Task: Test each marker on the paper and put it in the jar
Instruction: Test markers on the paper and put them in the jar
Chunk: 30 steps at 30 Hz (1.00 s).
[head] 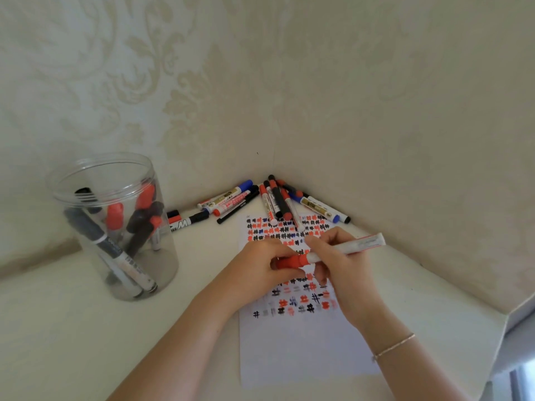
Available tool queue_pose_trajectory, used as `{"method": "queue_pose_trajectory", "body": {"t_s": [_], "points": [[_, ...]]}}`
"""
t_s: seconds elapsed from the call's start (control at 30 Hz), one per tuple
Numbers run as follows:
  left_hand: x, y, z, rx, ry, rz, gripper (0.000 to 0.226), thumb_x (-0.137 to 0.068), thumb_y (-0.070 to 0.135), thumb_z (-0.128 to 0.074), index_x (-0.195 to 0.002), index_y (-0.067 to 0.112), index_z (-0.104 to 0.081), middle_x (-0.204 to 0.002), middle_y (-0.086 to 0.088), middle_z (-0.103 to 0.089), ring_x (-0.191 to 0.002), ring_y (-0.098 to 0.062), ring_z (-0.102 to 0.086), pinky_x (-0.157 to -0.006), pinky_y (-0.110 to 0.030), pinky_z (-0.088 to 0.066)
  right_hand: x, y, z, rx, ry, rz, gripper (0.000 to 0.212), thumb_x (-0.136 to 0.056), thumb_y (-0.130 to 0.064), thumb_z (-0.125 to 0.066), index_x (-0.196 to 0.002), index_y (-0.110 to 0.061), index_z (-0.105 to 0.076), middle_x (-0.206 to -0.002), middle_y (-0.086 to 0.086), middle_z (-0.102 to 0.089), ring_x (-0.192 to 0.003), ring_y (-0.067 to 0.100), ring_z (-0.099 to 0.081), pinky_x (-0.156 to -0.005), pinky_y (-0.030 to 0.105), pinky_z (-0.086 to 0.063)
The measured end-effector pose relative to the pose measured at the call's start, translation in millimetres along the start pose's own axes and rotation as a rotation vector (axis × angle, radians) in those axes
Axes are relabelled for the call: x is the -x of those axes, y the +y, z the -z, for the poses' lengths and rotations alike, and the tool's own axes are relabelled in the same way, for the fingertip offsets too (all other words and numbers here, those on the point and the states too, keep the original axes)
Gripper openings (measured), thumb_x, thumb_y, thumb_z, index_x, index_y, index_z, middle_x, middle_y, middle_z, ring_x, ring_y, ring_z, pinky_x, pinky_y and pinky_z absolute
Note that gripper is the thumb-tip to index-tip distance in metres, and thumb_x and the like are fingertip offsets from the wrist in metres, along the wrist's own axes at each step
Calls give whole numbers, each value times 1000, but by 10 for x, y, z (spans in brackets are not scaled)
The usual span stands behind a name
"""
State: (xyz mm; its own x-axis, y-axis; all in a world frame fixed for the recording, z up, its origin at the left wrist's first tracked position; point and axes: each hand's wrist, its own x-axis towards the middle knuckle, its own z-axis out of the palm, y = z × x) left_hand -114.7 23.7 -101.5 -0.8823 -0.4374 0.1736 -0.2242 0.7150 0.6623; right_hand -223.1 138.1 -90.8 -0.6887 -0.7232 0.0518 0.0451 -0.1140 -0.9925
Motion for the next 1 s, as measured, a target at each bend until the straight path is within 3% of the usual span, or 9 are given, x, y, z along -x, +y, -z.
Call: {"method": "queue_pose_trajectory", "body": {"t_s": [0.07, 0.2, 0.3, 0.4, 0.53, 0.73, 0.87, 0.93, 1.0], "points": [[16, 22, 7, 96, -8, 8, 16, -86, 38, -66, -97, 28, -71, -80, 10, -63, -69, -1, -56, -65, -17, -45, -24, -24, 1, 11, -15, -5, 26, -82, -16, -72, -68, -6, -52, -50, 5, -51, -39, 14, -40, -40, 24, -33], [24, 46, -8, 365, -77, -1, 21, -93, 34, -56, -113, 34, -63, -99, 12, -69, -88, -7, -65, -82, -24, -53, -54, -126, 9, -93, -174, -60, 19, -78, -15, -73, -73, -2, -60, -64, 13, -60, -50, 16, -51, -49, 24, -46], [30, 67, 61, 491, -64, 82, 16, -94, 26, -56, -106, 24, -65, -65, 18, -56, -56, -1, -46, -54, -15, -38, -109, -241, 76, -195, -214, -176, 29, -87, -27, -64, -78, 0, -67, -73, 16, -65, -57, 22, -59, -55, 28, -52], [40, 91, 111, 512, -25, 153, 16, -93, 33, -56, -93, 23, -69, -50, 17, -45, -47, -3, -33, -49, -13, -28, -204, -338, 136, 133, 16, -34, 33, -92, -24, -58, -76, 4, -63, -53, 11, -49, -39, 18, -42, -41, 26, -39], [51, 226, 56, 476, 307, 233, 56, -89, 54, -43, -61, 12, -65, -35, 10, -34, -34, -4, -29, -43, -13, -30, -213, -378, -55, 334, 73, 77, 22, -93, -12, -47, -72, -7, -54, -55, 11, -32, -39, 15, -26, -39, 22, -23], [89, 296, 67, 461, 598, 275, 52, -95, 39, -48, -49, 15, -56, -31, 9, -37, -30, -6, -34, -36, -13, -27, -144, -487, -254, 186, 46, 51, 35, -92, -5, -43, -58, -12, -35, -34, -2, -32, -27, 16, -31, -34, 20, -26], [132, 443, 177, 433, 701, 97, 33, -95, 33, -49, -66, 20, -55, -44, 9, -43, -37, -5, -37, -38, -15, -28, -161, -579, -346, -76, 17, -16, 28, -94, -11, -45, -67, -14, -39, -40, 0, -29, -34, 16, -29, -36, 26, -27], [135, 517, 360, 403, 755, 28, 13, -94, 30, -54, -83, 27, -48, -61, 5, -54, -45, -7, -46, -44, -23, -41, -194, -617, -430, -247, 20, -44, 27, -95, -14, -47, -69, -12, -41, -44, 1, -29, -39, 16, -31, -39, 26, -32], [161, 566, 593, 363, 861, -7, 25, -89, 27, -64, -88, 31, -39, -75, 4, -61, -61, -6, -60, -57, -25, -53, -240, -639, -549, -362, -17, -57, 27, -96, -15, -48, -70, -10, -45, -45, 1, -33, -40, 15, -36, -41, 26, -36]]}}
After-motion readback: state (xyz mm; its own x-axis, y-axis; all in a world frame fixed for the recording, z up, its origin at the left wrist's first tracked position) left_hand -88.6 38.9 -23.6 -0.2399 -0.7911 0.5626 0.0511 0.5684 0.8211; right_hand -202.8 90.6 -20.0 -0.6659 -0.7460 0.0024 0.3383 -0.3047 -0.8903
